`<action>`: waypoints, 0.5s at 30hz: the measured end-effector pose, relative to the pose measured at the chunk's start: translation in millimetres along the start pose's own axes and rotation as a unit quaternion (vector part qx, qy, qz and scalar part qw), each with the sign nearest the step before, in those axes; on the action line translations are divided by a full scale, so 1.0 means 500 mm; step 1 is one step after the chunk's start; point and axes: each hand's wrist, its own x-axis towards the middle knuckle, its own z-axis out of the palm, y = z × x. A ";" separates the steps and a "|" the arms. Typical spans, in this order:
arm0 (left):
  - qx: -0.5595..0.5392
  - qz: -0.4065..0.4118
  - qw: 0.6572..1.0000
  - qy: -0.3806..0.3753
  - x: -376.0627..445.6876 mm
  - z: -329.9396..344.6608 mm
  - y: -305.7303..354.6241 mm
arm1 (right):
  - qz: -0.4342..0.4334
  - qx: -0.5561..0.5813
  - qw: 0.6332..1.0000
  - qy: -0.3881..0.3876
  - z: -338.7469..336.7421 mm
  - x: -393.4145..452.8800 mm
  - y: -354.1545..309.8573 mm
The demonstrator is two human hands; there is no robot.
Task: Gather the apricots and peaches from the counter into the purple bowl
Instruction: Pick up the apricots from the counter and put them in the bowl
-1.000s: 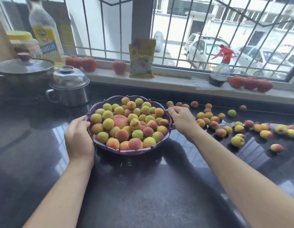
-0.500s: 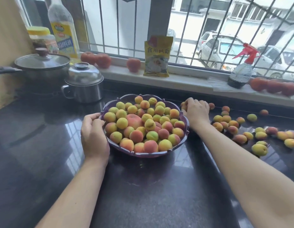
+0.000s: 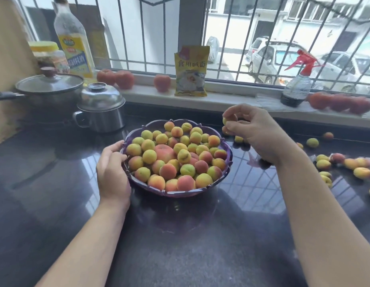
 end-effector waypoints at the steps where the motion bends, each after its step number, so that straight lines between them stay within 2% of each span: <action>1: 0.003 0.000 1.000 -0.003 0.000 0.000 0.000 | -0.003 0.000 1.000 -0.002 -0.001 0.001 -0.002; 3: 0.006 0.001 1.000 -0.009 0.000 0.001 0.001 | -0.007 -0.001 1.000 0.008 0.002 0.005 -0.002; 6: 0.006 0.004 1.000 -0.015 -0.001 0.004 0.002 | -0.029 -0.097 0.994 0.031 0.012 0.018 0.012; 13: 0.003 0.012 1.000 -0.013 -0.010 0.011 0.009 | -0.037 -0.218 0.975 -0.008 0.039 0.029 0.037; 15: 0.010 0.016 1.000 -0.013 -0.010 0.012 0.010 | -0.045 -0.256 0.966 0.003 0.046 0.033 0.041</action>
